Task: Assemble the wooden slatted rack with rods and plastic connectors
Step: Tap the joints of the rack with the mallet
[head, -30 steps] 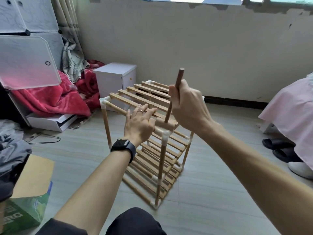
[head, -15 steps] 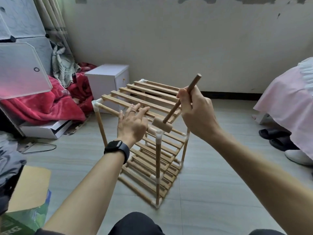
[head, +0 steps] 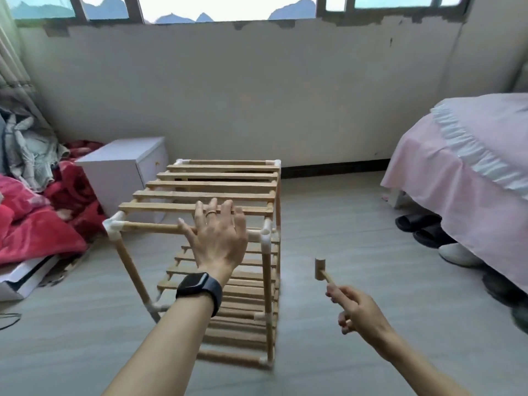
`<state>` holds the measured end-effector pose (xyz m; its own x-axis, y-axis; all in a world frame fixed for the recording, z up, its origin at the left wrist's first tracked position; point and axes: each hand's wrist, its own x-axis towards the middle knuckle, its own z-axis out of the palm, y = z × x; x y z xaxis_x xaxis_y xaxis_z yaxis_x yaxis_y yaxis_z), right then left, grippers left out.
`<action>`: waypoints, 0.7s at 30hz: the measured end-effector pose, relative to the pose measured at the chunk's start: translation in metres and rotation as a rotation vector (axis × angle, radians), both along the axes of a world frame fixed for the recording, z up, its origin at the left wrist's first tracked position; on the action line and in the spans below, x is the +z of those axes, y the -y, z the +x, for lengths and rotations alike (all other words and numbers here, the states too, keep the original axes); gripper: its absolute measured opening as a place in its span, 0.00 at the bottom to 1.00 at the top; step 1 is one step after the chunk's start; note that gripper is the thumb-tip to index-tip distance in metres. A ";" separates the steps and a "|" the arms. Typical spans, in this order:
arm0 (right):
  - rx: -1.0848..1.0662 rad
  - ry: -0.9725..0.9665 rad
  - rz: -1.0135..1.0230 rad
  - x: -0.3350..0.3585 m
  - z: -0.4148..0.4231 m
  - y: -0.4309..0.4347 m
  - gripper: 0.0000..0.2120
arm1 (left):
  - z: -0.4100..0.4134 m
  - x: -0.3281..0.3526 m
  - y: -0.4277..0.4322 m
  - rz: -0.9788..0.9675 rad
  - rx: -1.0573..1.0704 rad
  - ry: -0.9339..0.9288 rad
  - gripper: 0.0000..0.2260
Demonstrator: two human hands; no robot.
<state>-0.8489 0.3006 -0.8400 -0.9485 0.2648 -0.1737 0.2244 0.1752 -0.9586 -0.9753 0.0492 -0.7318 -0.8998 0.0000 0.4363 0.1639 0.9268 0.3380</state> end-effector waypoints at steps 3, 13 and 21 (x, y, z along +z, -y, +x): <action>-0.061 0.133 0.107 -0.053 -0.005 -0.021 0.09 | -0.007 -0.010 -0.025 -0.048 -0.069 -0.124 0.31; -0.205 0.484 0.331 -0.198 -0.020 -0.056 0.13 | -0.037 -0.035 -0.048 -0.017 -0.066 -0.477 0.28; -0.391 0.608 0.355 -0.255 -0.041 -0.075 0.14 | -0.062 -0.045 -0.067 -0.007 0.014 -0.638 0.24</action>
